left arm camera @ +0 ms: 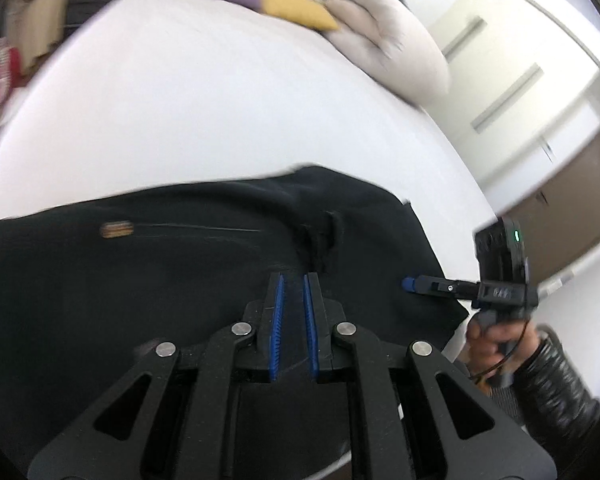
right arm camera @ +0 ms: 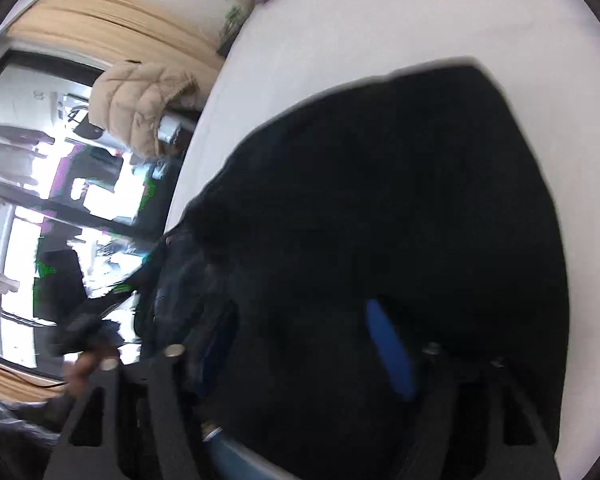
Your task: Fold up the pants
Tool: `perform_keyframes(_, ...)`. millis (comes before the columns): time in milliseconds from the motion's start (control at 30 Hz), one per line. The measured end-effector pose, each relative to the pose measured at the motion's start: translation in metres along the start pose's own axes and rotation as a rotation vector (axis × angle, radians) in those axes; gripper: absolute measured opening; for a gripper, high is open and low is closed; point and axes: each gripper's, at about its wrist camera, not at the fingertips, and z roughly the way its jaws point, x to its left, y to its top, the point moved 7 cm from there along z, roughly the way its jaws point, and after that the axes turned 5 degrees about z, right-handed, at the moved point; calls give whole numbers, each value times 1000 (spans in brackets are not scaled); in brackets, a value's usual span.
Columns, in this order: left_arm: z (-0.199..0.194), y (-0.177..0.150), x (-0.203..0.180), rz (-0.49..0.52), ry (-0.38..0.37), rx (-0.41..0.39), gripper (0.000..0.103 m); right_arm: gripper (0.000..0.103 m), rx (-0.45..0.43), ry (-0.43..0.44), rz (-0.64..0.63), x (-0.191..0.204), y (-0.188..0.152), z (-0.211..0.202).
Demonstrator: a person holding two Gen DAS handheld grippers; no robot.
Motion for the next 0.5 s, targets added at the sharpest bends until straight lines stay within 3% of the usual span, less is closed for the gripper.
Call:
perform_keyframes(167, -78, -22, 64, -178, 87, -98, 9, 69, -44, -65, 9, 4, 2, 0)
perform_keyframes(233, -103, -43, 92, -303, 100, -131, 10, 69, -63, -16, 45, 18, 3, -3)
perform_keyframes(300, -126, -64, 116, -405, 120, -149, 24, 69, -98, 87, 46, 39, 3, -8)
perform_keyframes(333, -133, -73, 126, -451, 120, -151, 53, 69, -110, 128, 27, 55, 3, -7)
perform_keyframes(367, -138, -84, 133, -506, 112, -156, 90, 69, -108, 157, 13, 68, 4, -6)
perform_keyframes(400, -143, -93, 139, -579, 100, -175, 99, 69, -98, 190, -4, 84, 3, 0)
perform_keyframes(433, -146, -101, 145, -655, 84, -190, 101, 69, -84, 204, -14, 95, 1, 6)
perform_keyframes(500, -139, -105, 144, -700, 35, -157, 101, 69, -40, 220, -39, 110, -1, 20)
